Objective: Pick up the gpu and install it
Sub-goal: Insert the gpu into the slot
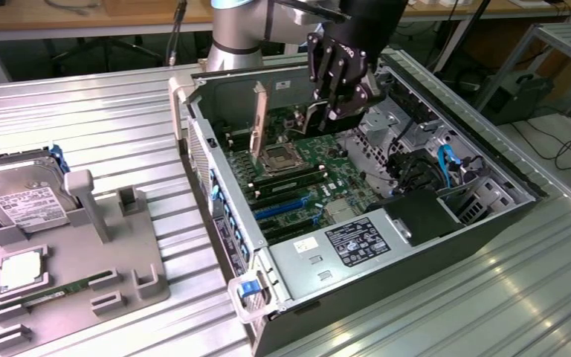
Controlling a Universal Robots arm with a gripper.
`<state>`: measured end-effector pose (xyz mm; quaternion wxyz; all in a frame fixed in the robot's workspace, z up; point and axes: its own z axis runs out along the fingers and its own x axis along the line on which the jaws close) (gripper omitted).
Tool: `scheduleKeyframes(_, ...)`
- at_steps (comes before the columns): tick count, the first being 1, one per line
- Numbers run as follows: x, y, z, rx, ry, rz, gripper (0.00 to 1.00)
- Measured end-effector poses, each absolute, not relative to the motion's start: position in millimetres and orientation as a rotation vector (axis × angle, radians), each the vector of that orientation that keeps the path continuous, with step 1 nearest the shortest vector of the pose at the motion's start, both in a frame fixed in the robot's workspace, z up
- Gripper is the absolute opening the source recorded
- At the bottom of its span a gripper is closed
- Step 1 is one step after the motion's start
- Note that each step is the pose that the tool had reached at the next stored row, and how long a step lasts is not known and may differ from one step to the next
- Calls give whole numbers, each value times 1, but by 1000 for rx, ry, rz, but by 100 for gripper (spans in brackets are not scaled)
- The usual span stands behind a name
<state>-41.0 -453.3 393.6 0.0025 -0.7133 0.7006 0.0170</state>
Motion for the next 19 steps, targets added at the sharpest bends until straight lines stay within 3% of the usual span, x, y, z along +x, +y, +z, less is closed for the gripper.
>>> scheduleKeyframes(4,-41,-453,381,-2239,2199,56,27)
scheduleKeyframes(19,-41,-453,376,-2241,2201,62,27)
